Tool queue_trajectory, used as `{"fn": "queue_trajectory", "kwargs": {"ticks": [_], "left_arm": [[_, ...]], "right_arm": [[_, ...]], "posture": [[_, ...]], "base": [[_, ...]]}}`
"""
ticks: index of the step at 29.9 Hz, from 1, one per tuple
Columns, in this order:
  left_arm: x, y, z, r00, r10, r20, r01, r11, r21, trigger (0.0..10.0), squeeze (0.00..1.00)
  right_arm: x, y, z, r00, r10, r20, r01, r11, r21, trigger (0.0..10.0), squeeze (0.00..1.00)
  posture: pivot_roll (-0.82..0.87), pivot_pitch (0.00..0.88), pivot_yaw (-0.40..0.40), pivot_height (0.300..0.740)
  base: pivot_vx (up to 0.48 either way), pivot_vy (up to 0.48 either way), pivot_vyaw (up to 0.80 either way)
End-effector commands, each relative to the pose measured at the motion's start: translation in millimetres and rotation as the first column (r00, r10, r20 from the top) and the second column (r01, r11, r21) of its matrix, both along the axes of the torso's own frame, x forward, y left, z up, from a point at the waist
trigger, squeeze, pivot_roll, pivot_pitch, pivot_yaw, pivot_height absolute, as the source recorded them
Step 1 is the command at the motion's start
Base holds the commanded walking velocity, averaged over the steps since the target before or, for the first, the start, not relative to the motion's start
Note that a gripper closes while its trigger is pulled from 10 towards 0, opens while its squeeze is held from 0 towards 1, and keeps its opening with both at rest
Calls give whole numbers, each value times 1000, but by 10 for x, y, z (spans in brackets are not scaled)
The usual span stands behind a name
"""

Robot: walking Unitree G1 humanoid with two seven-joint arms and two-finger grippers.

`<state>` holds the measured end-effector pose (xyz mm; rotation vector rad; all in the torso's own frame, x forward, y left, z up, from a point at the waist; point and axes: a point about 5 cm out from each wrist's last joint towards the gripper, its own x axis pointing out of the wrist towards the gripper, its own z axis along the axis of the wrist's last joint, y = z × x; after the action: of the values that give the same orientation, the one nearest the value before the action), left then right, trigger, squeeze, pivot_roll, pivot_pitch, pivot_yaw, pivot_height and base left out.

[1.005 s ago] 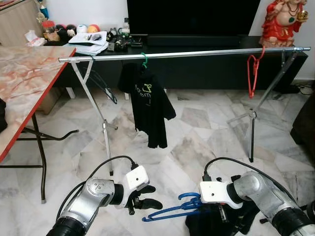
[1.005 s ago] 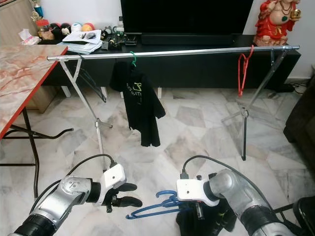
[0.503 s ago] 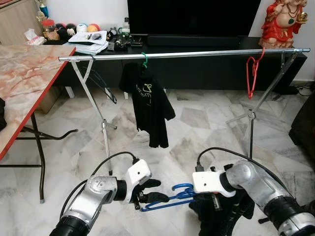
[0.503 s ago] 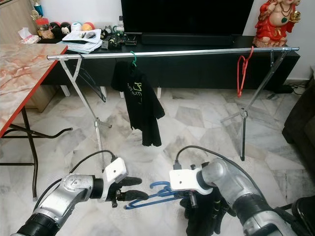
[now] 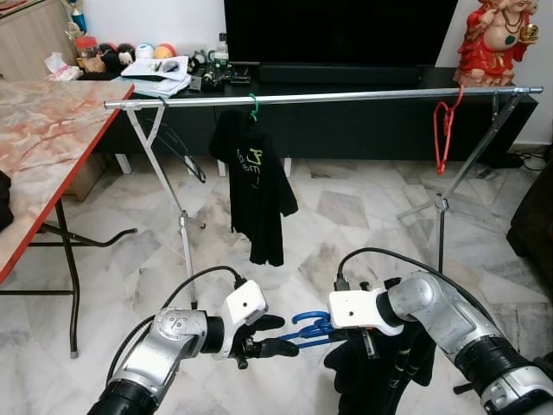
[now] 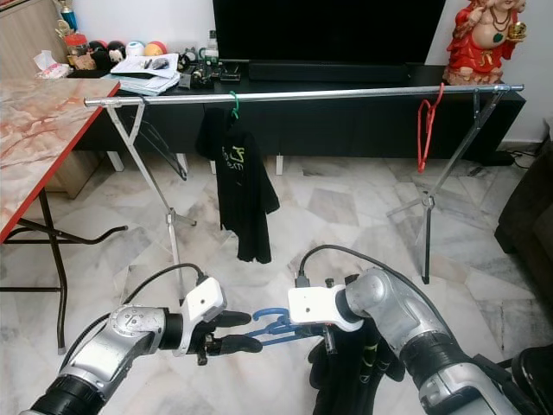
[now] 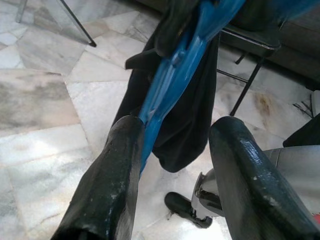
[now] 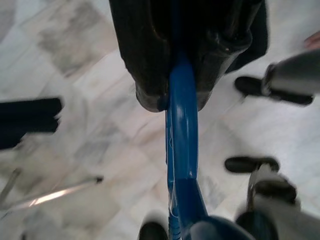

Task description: Hang hanger

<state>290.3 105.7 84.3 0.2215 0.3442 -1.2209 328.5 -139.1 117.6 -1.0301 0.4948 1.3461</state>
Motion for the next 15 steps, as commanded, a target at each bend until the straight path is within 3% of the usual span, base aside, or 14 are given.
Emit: {"fn": "queue_trajectory", "kwargs": {"ticks": [1, 15], "left_arm": [[15, -35, 81, 999, -19, 42, 20, 1000, -12, 10000, 0], [90, -56, 123, 996, 8, 87, -5, 999, -37, 10000, 0]], "right_arm": [[30, 55, 128, 999, 17, 37, -18, 999, 30, 10000, 0], [-57, 99, 208, 999, 32, 20, -34, 995, 97, 10000, 0]], "posture": [[-109, 27, -4, 740], [-114, 57, -8, 740]], "base": [[0, 0, 0], [0, 0, 0]]}}
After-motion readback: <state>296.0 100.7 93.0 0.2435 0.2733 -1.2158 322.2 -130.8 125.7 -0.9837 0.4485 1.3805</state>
